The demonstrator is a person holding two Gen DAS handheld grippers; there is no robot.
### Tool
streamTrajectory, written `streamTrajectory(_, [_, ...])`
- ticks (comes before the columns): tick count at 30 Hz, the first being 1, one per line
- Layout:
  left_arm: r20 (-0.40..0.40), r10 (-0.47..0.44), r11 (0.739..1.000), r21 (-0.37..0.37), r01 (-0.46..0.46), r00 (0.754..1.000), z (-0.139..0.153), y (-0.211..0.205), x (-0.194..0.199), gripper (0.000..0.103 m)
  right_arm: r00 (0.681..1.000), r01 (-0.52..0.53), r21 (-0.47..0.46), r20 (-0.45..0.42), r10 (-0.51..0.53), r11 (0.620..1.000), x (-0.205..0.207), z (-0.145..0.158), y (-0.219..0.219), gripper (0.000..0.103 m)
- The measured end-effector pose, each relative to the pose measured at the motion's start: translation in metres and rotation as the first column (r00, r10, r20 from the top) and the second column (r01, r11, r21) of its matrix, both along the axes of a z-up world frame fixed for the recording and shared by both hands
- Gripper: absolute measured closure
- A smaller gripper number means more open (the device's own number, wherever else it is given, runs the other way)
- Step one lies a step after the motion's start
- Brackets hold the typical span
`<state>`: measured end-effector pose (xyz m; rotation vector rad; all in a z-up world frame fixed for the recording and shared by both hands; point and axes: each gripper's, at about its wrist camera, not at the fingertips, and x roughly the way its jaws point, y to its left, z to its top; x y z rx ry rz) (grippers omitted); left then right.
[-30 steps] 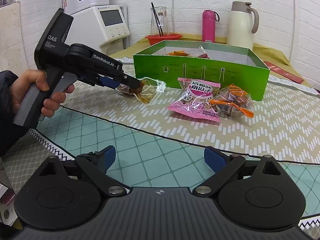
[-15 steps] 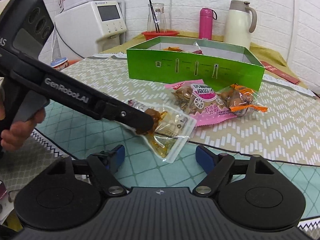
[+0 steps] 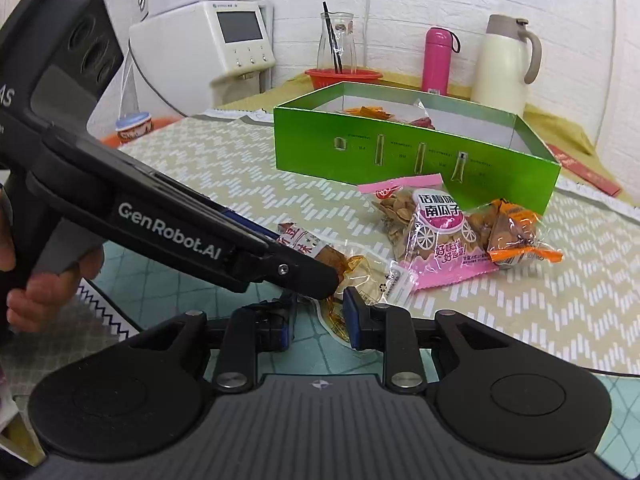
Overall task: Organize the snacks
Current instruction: 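Grasp the jerky packet with the right gripper while the left holds it, then carry the jerky packet into the green box and open both grippers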
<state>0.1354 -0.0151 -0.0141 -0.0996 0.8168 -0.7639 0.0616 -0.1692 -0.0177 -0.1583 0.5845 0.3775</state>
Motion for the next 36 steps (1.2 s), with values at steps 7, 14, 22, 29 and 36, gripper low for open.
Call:
streamTrajectory(7, [-0.035,-0.010,1.000,-0.022,0.009,0.999,0.002,0.002,-0.001,0.068,0.999,-0.008,-0.123,0.051,0.015,0.992,0.000,0.001,0.014,0.045])
streamTrajectory(14, [0.008,0.009,1.000,-0.029,-0.009,1.000,0.012,0.001,-0.008,0.073,0.997,0.009,-0.077,0.077,-0.003,0.997,-0.004,0.006,0.007,0.055])
streamTrajectory(22, [0.149,0.037,0.996,-0.084,-0.024,0.988,0.062,0.001,-0.003,0.072,0.980,0.010,-0.043,0.200,-0.001,0.999,0.002,0.049,0.000,0.059])
streamTrajectory(29, [0.221,0.076,0.991,-0.129,-0.048,0.972,0.094,-0.007,0.037,0.072,0.949,0.026,-0.078,0.316,0.000,0.997,0.038,0.074,-0.001,0.060])
streamTrajectory(36, [0.178,0.092,0.986,-0.155,-0.065,0.980,0.089,-0.026,0.094,0.073,0.951,0.038,-0.051,0.308,-0.021,0.998,0.088,0.072,-0.021,0.060])
